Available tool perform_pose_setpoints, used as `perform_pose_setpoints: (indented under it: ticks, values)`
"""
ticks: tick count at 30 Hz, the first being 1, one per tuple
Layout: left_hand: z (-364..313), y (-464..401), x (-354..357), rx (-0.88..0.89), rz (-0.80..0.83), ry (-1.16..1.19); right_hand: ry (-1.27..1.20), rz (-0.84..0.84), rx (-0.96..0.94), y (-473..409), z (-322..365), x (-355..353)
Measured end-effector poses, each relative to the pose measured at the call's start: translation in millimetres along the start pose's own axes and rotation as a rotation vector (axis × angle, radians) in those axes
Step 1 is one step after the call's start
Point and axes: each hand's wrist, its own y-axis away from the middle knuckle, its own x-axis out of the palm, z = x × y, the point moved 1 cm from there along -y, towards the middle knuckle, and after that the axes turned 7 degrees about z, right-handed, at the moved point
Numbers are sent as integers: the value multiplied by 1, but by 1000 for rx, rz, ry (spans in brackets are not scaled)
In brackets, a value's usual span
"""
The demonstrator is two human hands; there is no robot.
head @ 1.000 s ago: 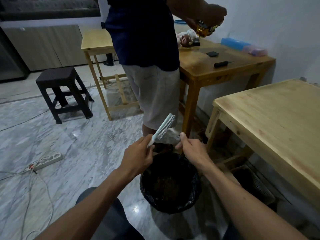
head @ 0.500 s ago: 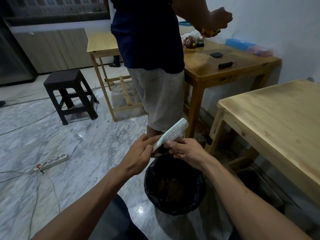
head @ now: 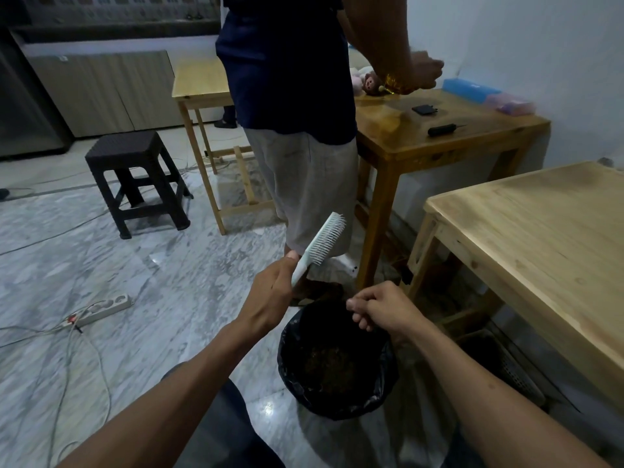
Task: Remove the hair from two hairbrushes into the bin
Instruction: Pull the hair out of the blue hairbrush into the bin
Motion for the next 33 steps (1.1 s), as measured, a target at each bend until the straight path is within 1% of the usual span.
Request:
perform_pose_setpoints:
  ticks: [3,5,7,9,11,13,16,19,20,22,25,26,28,29,31,33]
  values:
    - [-3,2,3,-35,-5,77,-28,110,-60,1,3,2]
    - [-6,4,5,-24,2,56,-133,154,-108,-1,11,6]
    - [-7,4,7,6,26,-13,-281,127,-123,-5,20,11]
    - [-5,2,7,29,50,-152,-459,98,-140,-10,28,13]
    - [1,0,9,75,97,-322,-566,54,-172,-12,37,11]
    - [6,-2,12,96,172,-397,-569,-23,-205,-12,46,11]
    - [20,-3,12,50,284,-417,-479,-184,-212,-15,53,5]
    - [47,2,11,-28,421,-592,-623,-351,-223,-17,60,-23]
    - [54,4,14,-49,463,-669,-663,-364,-246,-15,63,-35]
    - [60,5,23,-62,505,-737,-642,-358,-269,-14,62,-51]
    - [55,-5,44,-36,573,-730,-495,-320,-234,-8,55,-54]
    - [48,-8,47,-94,584,-705,-454,-311,-221,-6,52,-53]
    - [37,-14,45,-222,583,-537,-414,-305,-213,-6,43,-52]
    - [33,-17,42,-242,591,-415,-400,-295,-210,-4,40,-52]
    - [27,-20,37,-193,593,-221,-387,-284,-196,-5,36,-48]
    - [20,-19,35,-139,550,-149,-412,-288,-187,-7,32,-42]
